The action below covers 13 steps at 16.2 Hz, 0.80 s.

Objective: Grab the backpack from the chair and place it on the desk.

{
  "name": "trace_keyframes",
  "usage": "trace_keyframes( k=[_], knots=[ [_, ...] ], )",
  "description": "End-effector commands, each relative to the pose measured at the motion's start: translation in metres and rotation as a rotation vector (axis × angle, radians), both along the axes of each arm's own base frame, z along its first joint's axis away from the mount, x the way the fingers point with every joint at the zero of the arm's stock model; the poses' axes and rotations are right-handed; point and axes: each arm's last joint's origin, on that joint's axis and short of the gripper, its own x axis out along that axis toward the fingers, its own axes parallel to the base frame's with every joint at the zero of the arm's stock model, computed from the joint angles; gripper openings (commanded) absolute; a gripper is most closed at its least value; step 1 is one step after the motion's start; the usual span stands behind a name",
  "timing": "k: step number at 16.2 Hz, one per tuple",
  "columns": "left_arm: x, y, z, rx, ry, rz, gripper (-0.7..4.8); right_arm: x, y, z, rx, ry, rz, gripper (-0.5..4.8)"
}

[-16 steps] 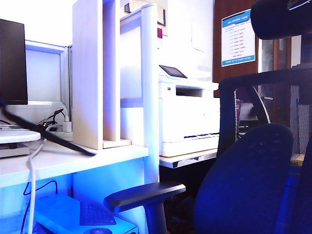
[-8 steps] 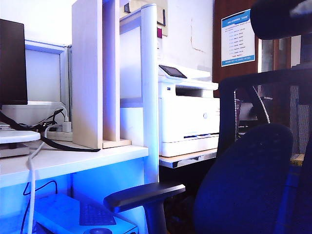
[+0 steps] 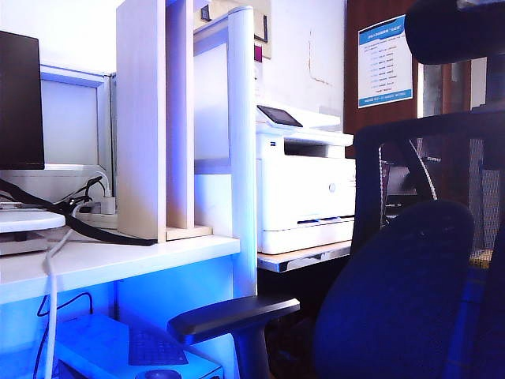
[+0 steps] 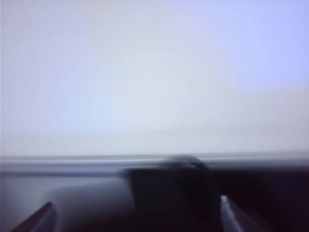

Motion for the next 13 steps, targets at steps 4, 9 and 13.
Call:
trace_keyframes(
  k=[4,9,13],
  knots=[
    [-0.026,-0.009,0.027,0.070,-0.213,0.357,4.79,0.000,0.000,0.003,0.012,-0.017,0.006,4.18],
    [-0.012,-0.029,0.020,0.004,-0.083,-0.545,4.79,-0.001,0.000,0.003,0.015,-0.017,0.025,4.18],
    [0.007,-0.073,0.013,-0.055,0.106,-1.348,3.40,-0.002,0.001,0.004,0.020,-0.017,0.059,4.18]
  ],
)
